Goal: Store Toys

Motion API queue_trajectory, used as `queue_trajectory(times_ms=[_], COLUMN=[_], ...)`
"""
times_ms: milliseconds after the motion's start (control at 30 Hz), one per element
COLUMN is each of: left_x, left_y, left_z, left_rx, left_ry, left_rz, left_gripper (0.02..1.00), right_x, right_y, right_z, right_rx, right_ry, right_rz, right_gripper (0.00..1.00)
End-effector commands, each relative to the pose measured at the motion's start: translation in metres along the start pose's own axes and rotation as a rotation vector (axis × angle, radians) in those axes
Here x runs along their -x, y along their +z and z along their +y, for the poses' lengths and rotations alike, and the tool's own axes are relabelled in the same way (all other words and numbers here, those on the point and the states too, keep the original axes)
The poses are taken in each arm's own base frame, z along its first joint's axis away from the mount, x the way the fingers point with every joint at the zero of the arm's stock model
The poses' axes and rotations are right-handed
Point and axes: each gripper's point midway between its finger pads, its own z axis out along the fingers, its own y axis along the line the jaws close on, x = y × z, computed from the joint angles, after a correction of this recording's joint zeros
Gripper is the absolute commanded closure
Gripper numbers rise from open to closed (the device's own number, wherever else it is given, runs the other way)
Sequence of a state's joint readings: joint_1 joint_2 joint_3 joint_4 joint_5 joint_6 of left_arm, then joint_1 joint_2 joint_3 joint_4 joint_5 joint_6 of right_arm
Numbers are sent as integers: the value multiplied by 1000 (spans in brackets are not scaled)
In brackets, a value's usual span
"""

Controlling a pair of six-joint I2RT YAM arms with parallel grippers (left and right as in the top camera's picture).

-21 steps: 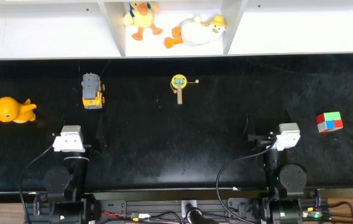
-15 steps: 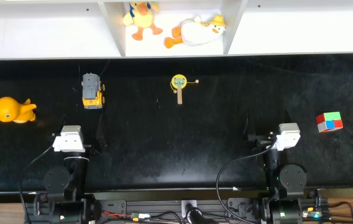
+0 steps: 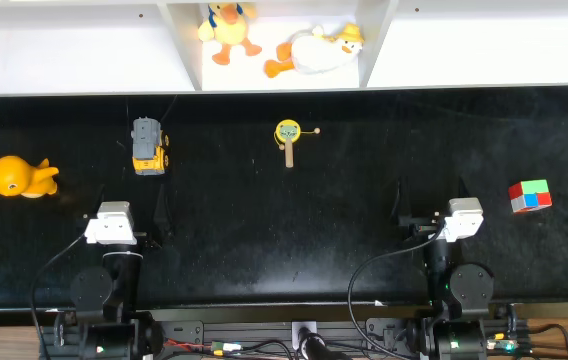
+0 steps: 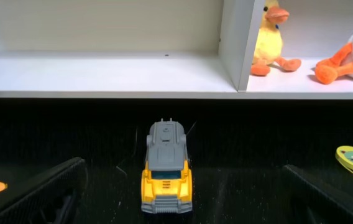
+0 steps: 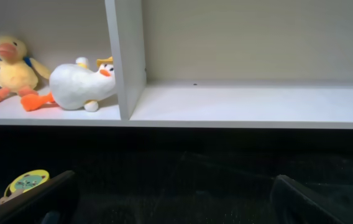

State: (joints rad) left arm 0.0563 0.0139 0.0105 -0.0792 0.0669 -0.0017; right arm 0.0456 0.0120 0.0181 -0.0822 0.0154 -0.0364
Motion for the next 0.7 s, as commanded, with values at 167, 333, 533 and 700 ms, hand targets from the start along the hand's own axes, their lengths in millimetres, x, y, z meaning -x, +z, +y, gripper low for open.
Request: queue_trajectory(times_ms=[167, 333, 533, 700], left_x=[-15, 1, 22, 27], left_y=[-11, -24, -24, -26], left_z=[2, 8, 8, 21], left_rx=[40, 65, -3, -1], left_ry=[-145, -94, 19, 86], left_rz=[310, 539, 708, 794], left_gripper=[23, 23, 25, 25], right_x=[-4, -4, -4, -4], right_y=[0, 0, 0, 0], right_z=[-2, -2, -2, -2], right_rx=[-8, -8, -8, -8], right_ry=[7, 7, 7, 7], right_rz=[1, 1, 1, 1], right_gripper=[5, 5, 5, 5])
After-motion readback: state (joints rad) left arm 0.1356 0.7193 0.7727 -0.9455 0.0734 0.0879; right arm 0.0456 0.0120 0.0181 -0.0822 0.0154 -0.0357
